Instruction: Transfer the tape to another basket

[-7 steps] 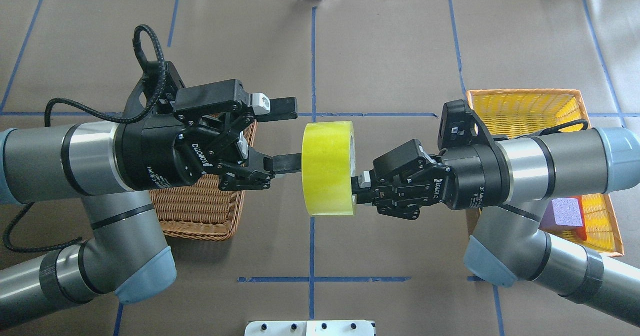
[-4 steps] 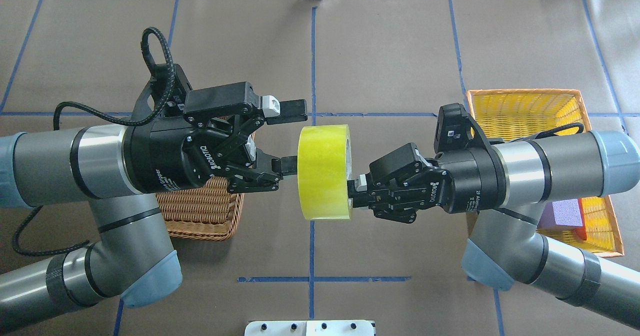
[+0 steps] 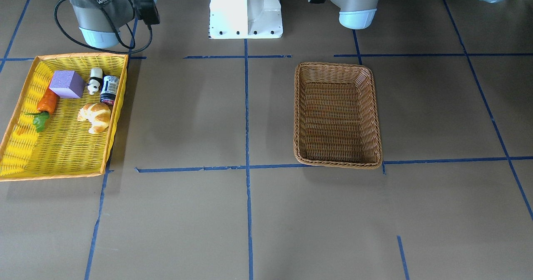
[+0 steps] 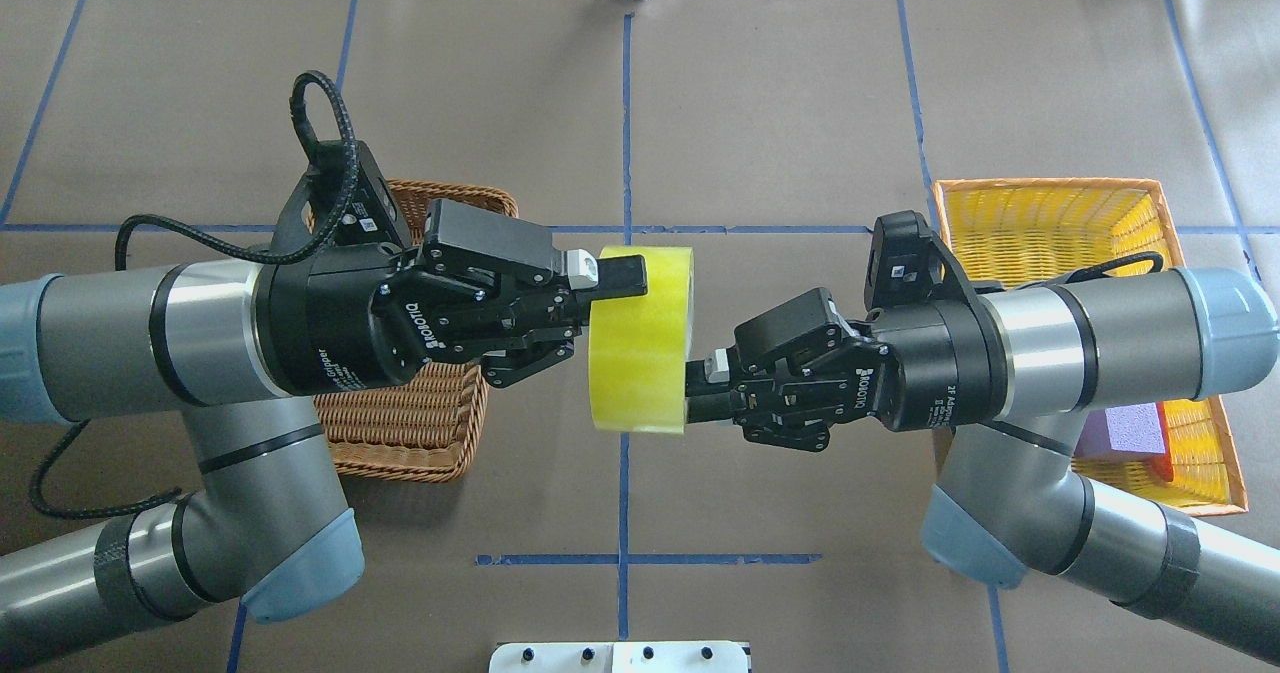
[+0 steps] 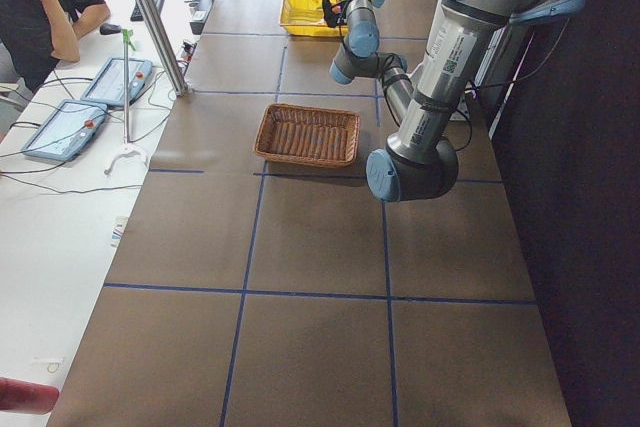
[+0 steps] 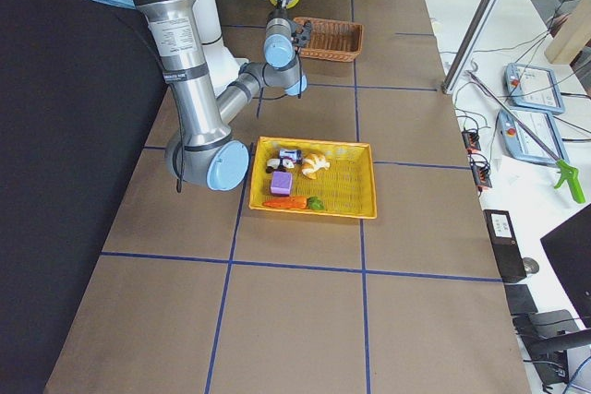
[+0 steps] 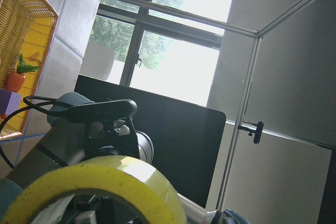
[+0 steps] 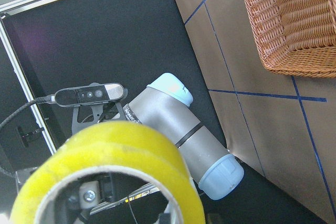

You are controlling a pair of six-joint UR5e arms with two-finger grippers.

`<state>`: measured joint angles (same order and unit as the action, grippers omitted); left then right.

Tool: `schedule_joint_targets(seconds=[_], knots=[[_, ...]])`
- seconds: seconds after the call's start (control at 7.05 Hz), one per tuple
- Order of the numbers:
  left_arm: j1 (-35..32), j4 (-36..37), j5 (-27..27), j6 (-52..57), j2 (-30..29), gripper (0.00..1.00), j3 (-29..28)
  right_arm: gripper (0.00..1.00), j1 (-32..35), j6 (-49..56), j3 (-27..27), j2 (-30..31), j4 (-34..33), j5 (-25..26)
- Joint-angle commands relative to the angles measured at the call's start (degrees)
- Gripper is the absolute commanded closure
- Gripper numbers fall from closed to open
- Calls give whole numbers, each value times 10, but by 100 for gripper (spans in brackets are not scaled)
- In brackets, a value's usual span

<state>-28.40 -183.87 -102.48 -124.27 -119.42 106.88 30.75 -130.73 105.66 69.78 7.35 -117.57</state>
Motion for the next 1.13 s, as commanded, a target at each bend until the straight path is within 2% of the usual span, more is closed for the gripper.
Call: schedule_joint_targets(seconds=[0.0,0.57,0.99], knots=[[0,-1,0,5,6,100,2,0,-3,1,1,3,0,3],[-18,-18,1,26,23,100,13,0,8,1,4,13,1,4],[-57,-18,-5,29,77,100,2,0,75,6,7,68,-10,-2]])
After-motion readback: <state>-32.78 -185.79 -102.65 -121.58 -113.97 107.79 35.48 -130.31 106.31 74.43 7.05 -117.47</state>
